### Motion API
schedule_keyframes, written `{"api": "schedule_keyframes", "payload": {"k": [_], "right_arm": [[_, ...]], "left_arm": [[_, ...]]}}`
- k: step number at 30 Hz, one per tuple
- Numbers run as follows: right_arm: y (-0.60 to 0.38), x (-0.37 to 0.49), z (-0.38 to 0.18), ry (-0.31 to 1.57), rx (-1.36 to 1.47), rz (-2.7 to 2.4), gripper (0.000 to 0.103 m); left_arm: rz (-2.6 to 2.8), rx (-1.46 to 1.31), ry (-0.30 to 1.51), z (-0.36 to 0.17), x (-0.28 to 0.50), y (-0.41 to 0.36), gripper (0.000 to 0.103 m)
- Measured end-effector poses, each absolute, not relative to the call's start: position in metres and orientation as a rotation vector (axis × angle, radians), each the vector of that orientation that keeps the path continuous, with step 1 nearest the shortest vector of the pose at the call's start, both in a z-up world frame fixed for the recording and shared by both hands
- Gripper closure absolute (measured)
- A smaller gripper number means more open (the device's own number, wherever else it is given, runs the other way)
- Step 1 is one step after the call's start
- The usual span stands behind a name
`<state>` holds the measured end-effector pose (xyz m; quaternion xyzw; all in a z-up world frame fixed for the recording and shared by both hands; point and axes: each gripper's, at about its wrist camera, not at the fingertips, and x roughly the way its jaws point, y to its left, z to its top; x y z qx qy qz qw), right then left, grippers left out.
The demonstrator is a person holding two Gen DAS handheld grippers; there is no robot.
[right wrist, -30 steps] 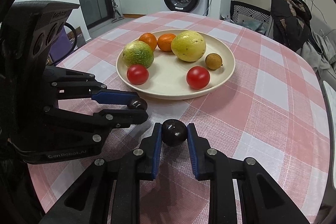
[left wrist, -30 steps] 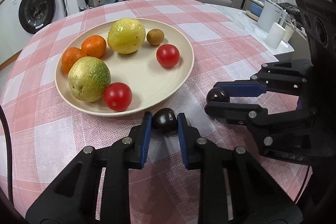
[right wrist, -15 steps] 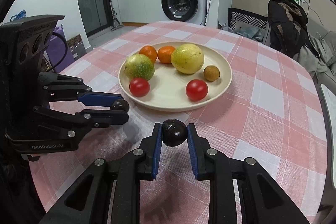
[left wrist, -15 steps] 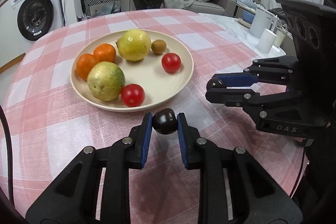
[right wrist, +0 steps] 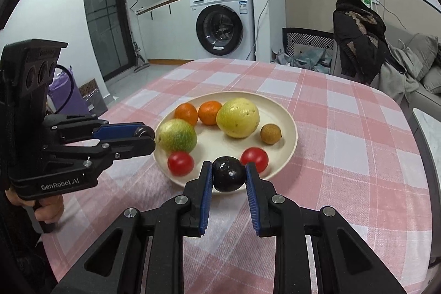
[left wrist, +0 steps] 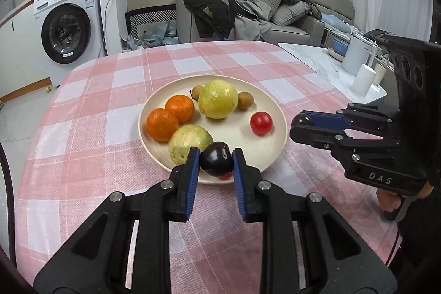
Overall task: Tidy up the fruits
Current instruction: 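Lower both plums onto the cream plate and open both tools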
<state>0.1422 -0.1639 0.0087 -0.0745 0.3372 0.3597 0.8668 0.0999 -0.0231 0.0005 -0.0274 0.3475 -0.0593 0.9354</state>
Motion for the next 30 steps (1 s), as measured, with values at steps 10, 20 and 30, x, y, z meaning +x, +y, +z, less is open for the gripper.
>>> {"api": "schedule_keyframes", "payload": {"k": [10, 20, 30], "right_arm": [[-0.144, 0.167, 0.007, 0.719, -0.115, 0.676, 0.079], [-0.146, 0.178, 0.001, 0.755, -0.069, 0.681, 0.079], [-0.144, 0.178, -0.001, 0.759, -0.078, 0.684, 0.079]], "left_arm": [[-0.133, -0.009, 0.698, 0.001, 0.126, -0.037, 0.082], [-0.12, 0.013, 0.715, -0.01, 0.147, -0.046, 0.082], [-0.109, 0.015, 0.711, -0.014, 0.151, -0.047, 0.082]]}}
